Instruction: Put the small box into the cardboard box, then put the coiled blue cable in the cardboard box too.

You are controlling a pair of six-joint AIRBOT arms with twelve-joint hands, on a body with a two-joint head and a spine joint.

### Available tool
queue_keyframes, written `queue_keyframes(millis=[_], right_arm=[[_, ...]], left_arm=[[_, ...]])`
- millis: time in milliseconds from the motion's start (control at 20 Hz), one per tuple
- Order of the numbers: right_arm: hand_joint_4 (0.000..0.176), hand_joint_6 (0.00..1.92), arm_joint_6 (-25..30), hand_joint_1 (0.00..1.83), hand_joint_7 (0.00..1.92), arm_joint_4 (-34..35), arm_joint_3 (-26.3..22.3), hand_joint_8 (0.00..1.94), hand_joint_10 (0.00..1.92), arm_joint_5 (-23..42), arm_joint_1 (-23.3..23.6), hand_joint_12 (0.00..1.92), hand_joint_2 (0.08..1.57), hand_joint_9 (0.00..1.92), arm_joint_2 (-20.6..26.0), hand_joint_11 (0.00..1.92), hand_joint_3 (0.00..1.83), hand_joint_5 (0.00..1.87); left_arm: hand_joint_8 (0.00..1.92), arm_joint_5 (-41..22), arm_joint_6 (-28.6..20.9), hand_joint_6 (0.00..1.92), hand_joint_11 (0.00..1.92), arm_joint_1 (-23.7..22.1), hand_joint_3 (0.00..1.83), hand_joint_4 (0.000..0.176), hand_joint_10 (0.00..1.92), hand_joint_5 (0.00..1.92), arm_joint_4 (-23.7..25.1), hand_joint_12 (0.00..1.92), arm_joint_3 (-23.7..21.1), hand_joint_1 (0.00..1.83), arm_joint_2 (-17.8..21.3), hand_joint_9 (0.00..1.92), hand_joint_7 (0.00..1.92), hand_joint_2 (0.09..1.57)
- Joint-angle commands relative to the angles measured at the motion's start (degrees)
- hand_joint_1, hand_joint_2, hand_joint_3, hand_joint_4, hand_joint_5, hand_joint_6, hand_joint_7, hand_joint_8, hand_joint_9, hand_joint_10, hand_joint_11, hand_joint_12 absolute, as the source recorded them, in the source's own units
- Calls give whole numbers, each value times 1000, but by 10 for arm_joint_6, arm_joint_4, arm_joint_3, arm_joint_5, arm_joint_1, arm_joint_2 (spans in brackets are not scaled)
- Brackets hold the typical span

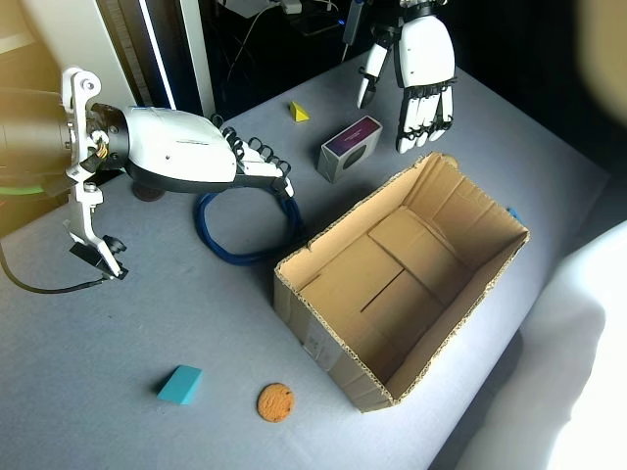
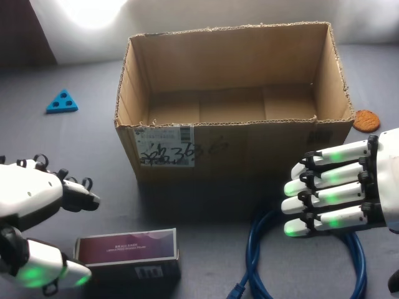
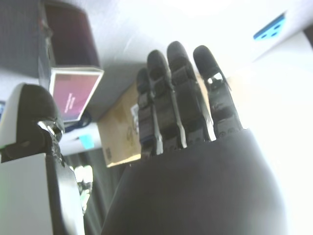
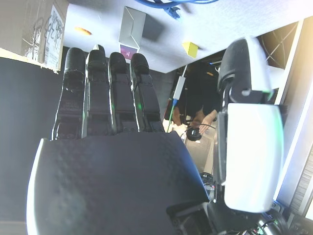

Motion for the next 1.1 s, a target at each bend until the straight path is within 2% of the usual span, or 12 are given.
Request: queue_keyframes(millis=[0, 50, 250, 400, 500, 800, 850, 900, 1050], right_arm=[[0, 2, 0, 609, 225, 29, 0, 0, 0, 34, 5, 639, 1005, 208, 5, 0, 1, 273], [0, 0, 0, 606, 221, 29, 0, 0, 0, 34, 5, 635, 1005, 205, 5, 0, 1, 265], [0, 15, -2, 678, 260, 28, 0, 13, 11, 33, 5, 653, 982, 238, 5, 16, 0, 309], [0, 0, -3, 615, 224, 28, 0, 0, 0, 32, 5, 645, 994, 211, 5, 0, 0, 262], [0, 6, -4, 639, 229, 28, 0, 3, 1, 32, 5, 643, 977, 212, 5, 2, 0, 272], [0, 2, -5, 648, 233, 28, 0, 2, 1, 31, 5, 637, 980, 213, 5, 0, 0, 273], [0, 4, -5, 695, 235, 28, 0, 1, 0, 31, 5, 602, 978, 206, 5, 0, 0, 284], [0, 4, -5, 648, 236, 28, 0, 1, 4, 31, 5, 609, 980, 216, 5, 18, 0, 288], [0, 6, -5, 662, 242, 28, 0, 6, 7, 31, 5, 620, 971, 228, 5, 22, 0, 286]], left_arm=[[10, -29, -4, 9, 0, -2, 0, 0, 7, 432, 18, 871, -2, 761, 5, 466, 523, 1022], [7, -29, -8, 3, 0, -2, 0, 0, 5, 422, 22, 830, -5, 744, 5, 461, 522, 1031], [5, -29, -14, 8, 0, -2, 0, 0, 10, 452, 25, 925, -12, 751, 4, 485, 540, 1017], [2, -30, -24, 4, 0, -1, 0, 0, 5, 437, 26, 903, -20, 748, 3, 475, 523, 1031], [7, -33, -26, 10, 0, -1, 0, 0, 7, 454, 29, 908, -24, 772, 2, 484, 538, 1021], [6, -49, -28, 5, 0, 4, 0, 0, 7, 451, 33, 898, -35, 748, -10, 488, 546, 1025], [2, -53, -28, 0, 0, 5, 0, 0, 4, 440, 33, 900, -36, 744, -13, 483, 538, 1026], [1, -58, -28, 1, 0, 6, 0, 0, 3, 441, 33, 886, -37, 746, -18, 481, 538, 1026], [3, -69, -28, 5, 0, 7, 0, 0, 6, 456, 33, 904, -37, 757, -27, 490, 542, 1015]])
